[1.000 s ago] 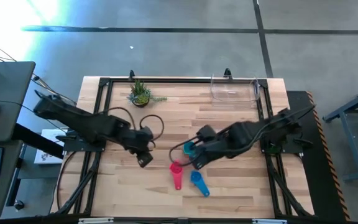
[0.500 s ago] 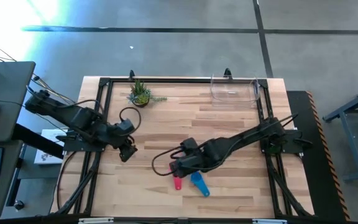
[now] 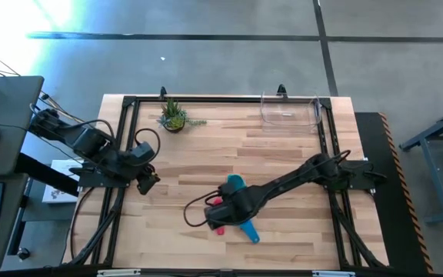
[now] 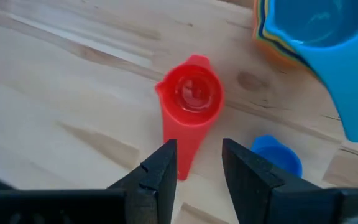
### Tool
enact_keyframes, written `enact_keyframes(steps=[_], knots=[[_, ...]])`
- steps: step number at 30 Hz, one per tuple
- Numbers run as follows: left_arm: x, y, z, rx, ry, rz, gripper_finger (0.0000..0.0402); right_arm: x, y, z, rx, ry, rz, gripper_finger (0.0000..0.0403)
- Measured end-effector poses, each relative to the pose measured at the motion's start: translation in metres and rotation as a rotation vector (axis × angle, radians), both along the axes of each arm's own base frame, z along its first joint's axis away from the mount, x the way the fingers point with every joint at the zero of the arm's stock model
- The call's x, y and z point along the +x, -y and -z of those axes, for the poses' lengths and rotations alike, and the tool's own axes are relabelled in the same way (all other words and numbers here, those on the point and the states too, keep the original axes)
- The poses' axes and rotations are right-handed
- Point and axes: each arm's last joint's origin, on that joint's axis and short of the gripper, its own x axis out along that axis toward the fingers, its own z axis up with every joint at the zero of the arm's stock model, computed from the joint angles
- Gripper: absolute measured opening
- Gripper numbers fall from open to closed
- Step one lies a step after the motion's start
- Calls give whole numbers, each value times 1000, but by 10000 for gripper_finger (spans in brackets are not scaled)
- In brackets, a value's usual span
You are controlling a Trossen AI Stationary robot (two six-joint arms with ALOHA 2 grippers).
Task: Nest measuring cups in basket
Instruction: Stack the red measuring cup on top of the light blue measuring cup
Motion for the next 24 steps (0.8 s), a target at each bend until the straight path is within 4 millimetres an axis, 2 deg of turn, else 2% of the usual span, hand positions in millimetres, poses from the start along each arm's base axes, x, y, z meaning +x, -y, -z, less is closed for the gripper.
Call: enact_keyframes(steps=[9, 15, 24], knots=[[-2, 0, -1, -5, 3, -1, 95, 14, -7, 48, -7, -86, 24, 119], [-2, 0, -1, -6, 4, -4, 95, 18, -8, 72, -28, -123, 74, 119], [-1, 0, -1, 3, 10, -18, 95, 23, 2, 77, -89, -112, 122, 119]])
